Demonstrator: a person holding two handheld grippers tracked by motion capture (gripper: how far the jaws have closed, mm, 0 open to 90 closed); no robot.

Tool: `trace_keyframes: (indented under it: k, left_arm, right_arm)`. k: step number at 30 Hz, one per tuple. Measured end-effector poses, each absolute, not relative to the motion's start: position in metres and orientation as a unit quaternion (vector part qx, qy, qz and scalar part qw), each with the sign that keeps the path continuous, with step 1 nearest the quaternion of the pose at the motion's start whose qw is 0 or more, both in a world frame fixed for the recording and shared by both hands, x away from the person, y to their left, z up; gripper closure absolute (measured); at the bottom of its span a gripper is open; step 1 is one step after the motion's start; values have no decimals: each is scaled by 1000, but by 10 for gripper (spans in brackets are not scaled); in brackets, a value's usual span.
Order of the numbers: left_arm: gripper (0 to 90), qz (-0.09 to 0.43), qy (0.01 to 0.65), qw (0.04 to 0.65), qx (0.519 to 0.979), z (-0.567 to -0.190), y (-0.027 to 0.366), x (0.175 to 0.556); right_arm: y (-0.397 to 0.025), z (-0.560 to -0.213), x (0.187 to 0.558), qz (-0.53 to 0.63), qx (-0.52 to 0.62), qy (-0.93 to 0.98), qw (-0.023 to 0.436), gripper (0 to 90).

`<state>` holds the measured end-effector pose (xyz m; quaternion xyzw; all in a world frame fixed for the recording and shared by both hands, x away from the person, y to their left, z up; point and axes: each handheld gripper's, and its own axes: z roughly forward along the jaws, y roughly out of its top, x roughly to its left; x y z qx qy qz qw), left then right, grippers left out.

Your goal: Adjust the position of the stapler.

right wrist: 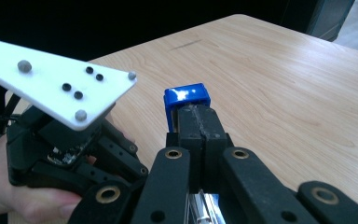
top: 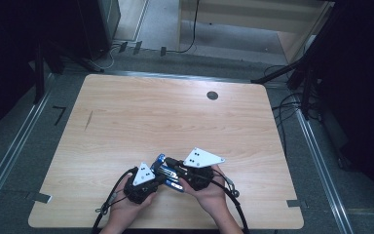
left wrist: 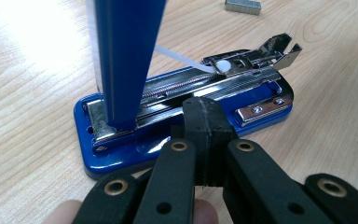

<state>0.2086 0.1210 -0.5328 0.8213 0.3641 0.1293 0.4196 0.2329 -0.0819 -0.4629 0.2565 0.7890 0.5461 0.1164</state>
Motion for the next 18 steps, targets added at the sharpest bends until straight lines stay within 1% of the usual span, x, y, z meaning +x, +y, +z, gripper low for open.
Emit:
trace_keyframes:
  k: [18]
  left_arm:
    - [900, 136, 362, 418, 822, -533, 120, 208]
  right_arm:
    - [-69, -460, 241, 551, 249, 788, 114, 900]
